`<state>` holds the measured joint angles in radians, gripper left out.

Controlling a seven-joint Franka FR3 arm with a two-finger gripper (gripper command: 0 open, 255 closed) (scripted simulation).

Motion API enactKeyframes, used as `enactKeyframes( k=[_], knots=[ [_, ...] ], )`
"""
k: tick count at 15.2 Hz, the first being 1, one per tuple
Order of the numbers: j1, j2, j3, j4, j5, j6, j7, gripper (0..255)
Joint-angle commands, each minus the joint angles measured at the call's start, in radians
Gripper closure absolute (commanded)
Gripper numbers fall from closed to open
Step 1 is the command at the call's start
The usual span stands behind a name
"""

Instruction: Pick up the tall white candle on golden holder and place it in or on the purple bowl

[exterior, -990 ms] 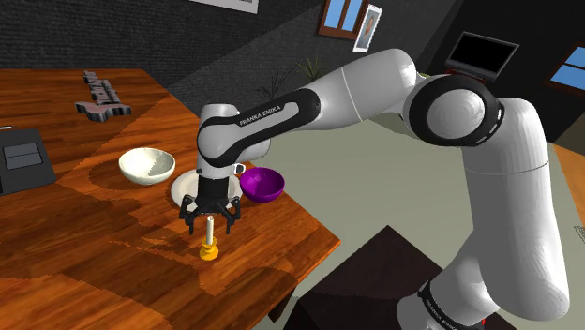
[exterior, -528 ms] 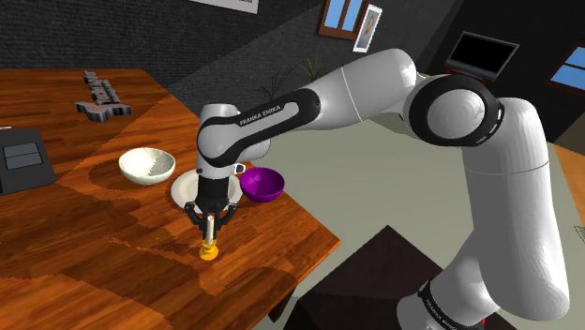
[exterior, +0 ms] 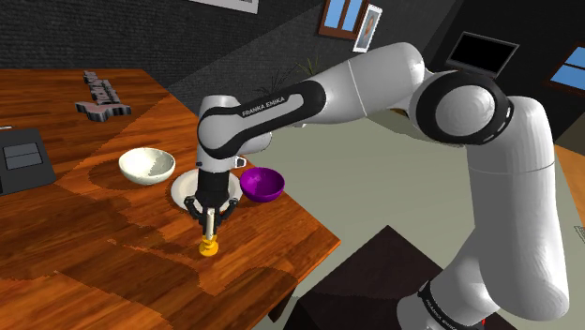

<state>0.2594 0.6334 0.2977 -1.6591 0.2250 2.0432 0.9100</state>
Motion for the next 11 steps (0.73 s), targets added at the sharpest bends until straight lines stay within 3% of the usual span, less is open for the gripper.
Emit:
enactKeyframes(
  k=[1, 11],
  knots=[
    [-0.002, -0.018, 0.002, 0.001, 0.002, -0.018, 0.004, 255],
    [-0.012, -0.090, 0.010, 0.028, 0.009, -0.113, 0.028, 255]
  ],
)
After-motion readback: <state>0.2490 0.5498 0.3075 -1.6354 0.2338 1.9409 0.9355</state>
